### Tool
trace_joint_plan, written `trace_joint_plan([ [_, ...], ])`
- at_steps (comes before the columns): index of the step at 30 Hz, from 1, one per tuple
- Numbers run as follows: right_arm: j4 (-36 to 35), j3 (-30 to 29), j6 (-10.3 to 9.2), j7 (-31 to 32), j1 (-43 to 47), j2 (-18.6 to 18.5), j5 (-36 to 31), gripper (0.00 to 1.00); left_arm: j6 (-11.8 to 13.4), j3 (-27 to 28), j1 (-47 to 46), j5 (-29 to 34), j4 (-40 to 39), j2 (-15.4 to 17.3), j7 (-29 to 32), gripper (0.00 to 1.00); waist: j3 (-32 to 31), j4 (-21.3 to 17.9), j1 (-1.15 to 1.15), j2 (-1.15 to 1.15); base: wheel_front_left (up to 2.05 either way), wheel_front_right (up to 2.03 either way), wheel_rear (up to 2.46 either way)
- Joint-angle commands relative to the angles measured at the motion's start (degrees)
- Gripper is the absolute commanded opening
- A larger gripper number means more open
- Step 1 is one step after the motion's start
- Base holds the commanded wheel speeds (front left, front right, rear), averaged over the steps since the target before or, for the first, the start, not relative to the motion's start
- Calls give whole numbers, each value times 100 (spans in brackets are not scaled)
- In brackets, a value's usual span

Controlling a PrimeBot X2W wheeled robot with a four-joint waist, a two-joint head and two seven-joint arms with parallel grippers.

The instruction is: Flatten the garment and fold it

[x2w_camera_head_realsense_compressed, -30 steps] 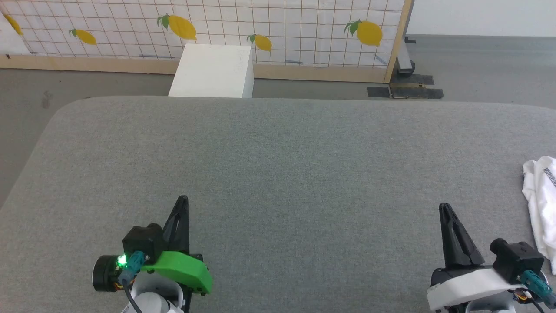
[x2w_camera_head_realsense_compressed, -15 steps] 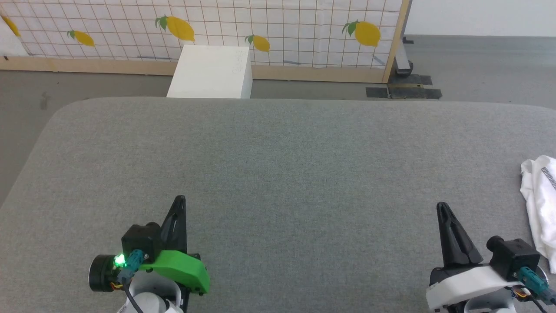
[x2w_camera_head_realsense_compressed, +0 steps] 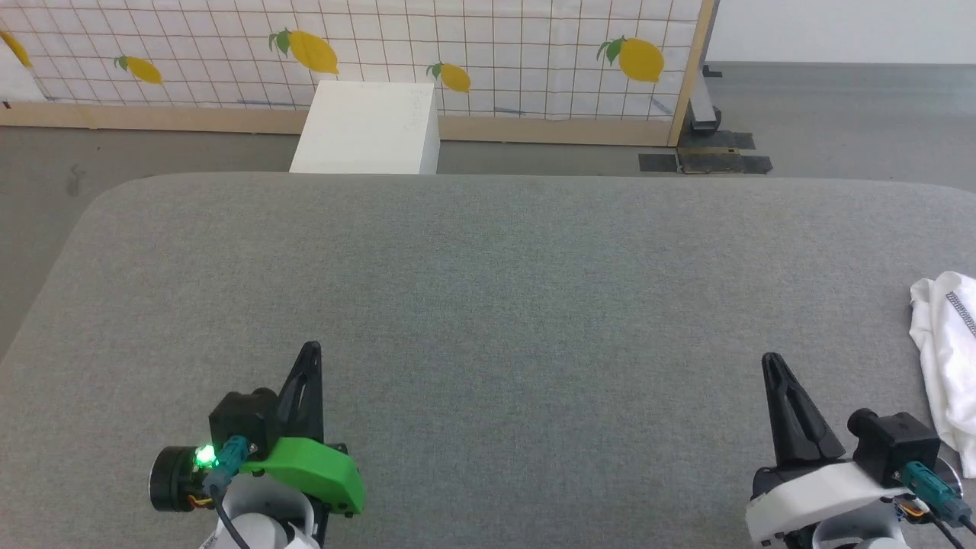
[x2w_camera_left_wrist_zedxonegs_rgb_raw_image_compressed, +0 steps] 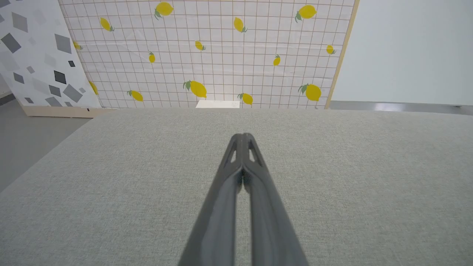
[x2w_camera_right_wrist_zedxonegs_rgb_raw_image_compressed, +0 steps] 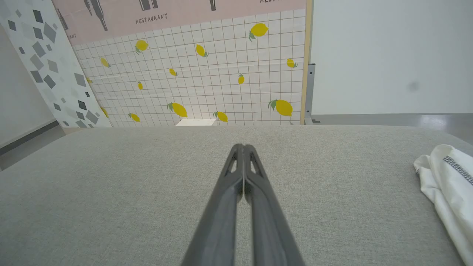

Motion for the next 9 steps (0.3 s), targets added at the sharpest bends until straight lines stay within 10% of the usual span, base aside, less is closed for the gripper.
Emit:
trace_joint_plan([
  [1,-44,9,-3,42,-76,1,-74,0,36,15,75,67,-58,-12,42,0,-1,-3,0,0,0,0,0],
  [9,-87,17,-4,134,-93,2,-157,0,55,41,109,115,-154,-14,134,0,-7,-19,0,0,0,0,0],
])
